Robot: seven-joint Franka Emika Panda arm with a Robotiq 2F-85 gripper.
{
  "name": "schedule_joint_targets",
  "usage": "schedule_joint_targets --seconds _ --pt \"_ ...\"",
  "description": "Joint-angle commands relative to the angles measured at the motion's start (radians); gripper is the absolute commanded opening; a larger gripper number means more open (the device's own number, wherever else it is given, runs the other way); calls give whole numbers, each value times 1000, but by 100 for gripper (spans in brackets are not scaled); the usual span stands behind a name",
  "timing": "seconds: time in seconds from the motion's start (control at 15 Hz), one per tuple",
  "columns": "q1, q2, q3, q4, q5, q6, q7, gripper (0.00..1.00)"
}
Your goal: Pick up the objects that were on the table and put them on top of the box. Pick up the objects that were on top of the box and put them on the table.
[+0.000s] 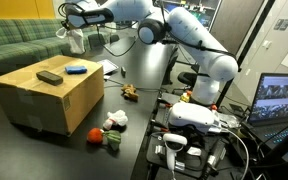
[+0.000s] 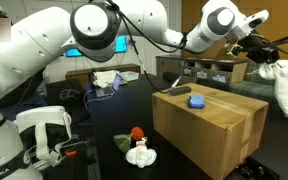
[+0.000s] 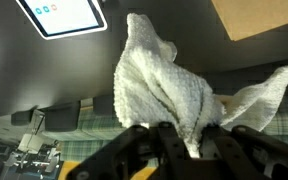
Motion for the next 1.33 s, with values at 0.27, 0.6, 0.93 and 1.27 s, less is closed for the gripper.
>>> schedule_joint_targets --seconds 0.27,0.6,0.93,1.27 --pt "-97 -304 112 -430 78 -1 -285 5" --pt "-208 -455 187 -671 95 -20 -484 5" --pt "-301 -599 228 -928 99 -56 -660 5" --pt "-312 -727 234 -1207 85 -57 -780 5"
